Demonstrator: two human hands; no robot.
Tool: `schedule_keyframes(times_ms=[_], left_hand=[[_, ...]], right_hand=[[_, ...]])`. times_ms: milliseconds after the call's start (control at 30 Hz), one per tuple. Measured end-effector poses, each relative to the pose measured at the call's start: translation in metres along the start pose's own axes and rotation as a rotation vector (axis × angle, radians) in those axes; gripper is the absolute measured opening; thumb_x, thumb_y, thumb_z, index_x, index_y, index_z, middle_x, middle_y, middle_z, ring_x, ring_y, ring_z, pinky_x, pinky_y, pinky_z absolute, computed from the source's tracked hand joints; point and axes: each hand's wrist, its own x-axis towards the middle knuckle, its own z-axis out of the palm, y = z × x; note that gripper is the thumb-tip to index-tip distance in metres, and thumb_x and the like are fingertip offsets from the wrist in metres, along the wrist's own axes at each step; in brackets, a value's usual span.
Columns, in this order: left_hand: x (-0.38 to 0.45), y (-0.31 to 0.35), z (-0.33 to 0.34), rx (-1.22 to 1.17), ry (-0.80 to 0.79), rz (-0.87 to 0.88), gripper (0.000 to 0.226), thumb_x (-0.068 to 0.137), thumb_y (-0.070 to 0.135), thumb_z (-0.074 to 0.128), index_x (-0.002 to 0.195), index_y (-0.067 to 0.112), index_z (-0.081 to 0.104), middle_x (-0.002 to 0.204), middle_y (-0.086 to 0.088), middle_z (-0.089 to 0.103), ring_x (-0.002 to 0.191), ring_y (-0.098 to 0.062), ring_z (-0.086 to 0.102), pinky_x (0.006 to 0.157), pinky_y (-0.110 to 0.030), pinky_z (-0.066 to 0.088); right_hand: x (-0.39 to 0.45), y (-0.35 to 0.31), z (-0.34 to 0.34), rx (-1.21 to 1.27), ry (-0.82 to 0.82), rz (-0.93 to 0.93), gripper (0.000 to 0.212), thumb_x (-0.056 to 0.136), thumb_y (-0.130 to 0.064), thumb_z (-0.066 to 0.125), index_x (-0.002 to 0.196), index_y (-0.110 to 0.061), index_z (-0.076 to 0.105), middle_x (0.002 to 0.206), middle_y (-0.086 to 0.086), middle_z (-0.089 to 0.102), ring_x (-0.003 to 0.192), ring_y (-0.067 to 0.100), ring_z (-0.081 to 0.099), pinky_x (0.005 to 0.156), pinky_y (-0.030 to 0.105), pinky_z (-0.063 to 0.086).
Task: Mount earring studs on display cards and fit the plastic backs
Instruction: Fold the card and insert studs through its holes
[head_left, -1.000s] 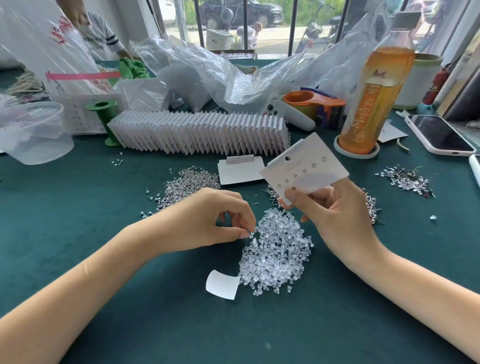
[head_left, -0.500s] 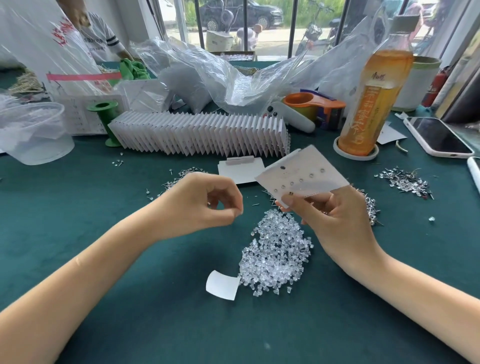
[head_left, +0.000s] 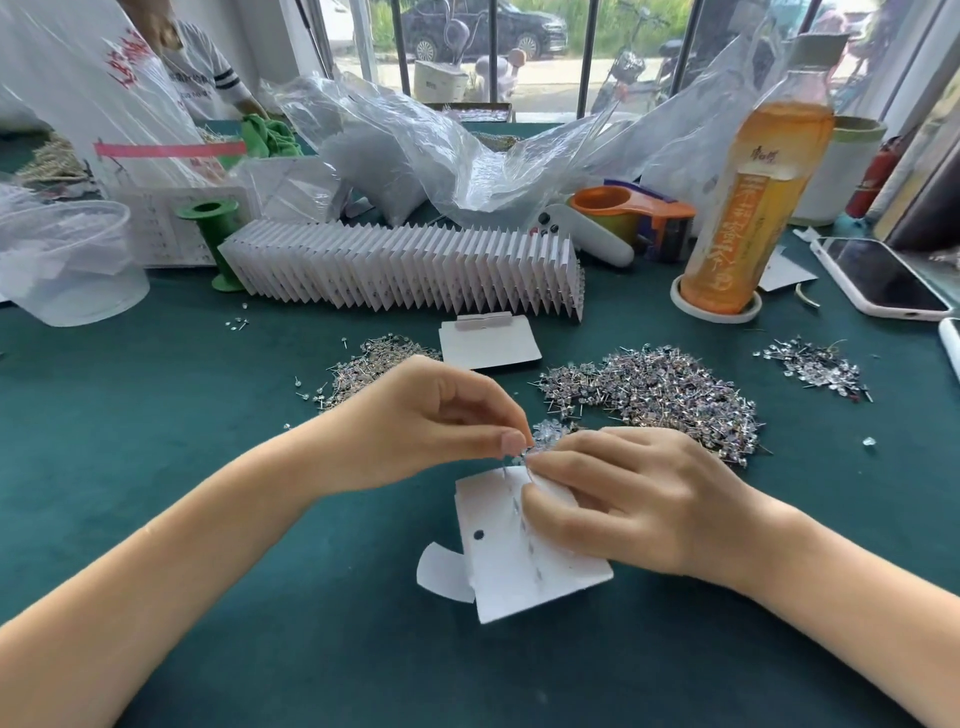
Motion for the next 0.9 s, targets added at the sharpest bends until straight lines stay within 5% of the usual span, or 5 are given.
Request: schedule_keyframes(times_ms=[100, 300, 700, 900], left_hand=[[0.0, -0.0019, 0.0023, -0.001, -0.045, -0.023, 0.015, 0.078, 0.019, 0.067, 0.088, 0.008, 0.072, 0.081, 0.005, 0.073, 0.076, -0.002, 0.064, 0.073, -0.013, 0.047], [-0.0003, -0.006, 0.001, 0.021, -0.027, -0.058, 0.017, 0.077, 0.025, 0.068, 0.087, 0.012, 0.073, 0.084, 0.0, 0.074, 0.078, -0.005, 0.065, 0.076, -0.018, 0.051], [-0.0019, -0.0001, 0.001, 0.146, -0.056, -0.076, 0.006, 0.083, 0.021, 0.069, 0.086, 0.018, 0.074, 0.082, 0.0, 0.074, 0.075, -0.005, 0.066, 0.075, -0.024, 0.054], [-0.0026, 0.002, 0.0035, 0.252, -0.054, -0.033, 0.005, 0.085, 0.02, 0.069, 0.084, 0.02, 0.073, 0.07, 0.015, 0.068, 0.06, 0.007, 0.054, 0.06, -0.008, 0.039]], right_hand=[[0.0009, -0.0014, 0.0005, -0.006, -0.015, -0.012, 0.018, 0.083, 0.004, 0.066, 0.094, -0.01, 0.065, 0.072, 0.008, 0.067, 0.059, 0.025, 0.061, 0.055, 0.032, 0.053], [-0.0003, -0.003, 0.002, -0.02, -0.048, -0.018, 0.035, 0.077, 0.005, 0.07, 0.102, -0.011, 0.051, 0.073, 0.007, 0.067, 0.06, 0.025, 0.061, 0.054, 0.032, 0.053], [0.0004, -0.0065, 0.0019, -0.083, -0.059, -0.067, 0.02, 0.087, 0.005, 0.054, 0.099, -0.01, 0.052, 0.072, 0.007, 0.066, 0.057, 0.023, 0.058, 0.052, 0.03, 0.05], [0.0002, -0.0081, 0.0032, -0.102, -0.041, -0.041, 0.021, 0.086, 0.003, 0.06, 0.099, -0.012, 0.053, 0.069, 0.005, 0.065, 0.056, 0.023, 0.058, 0.05, 0.03, 0.049]])
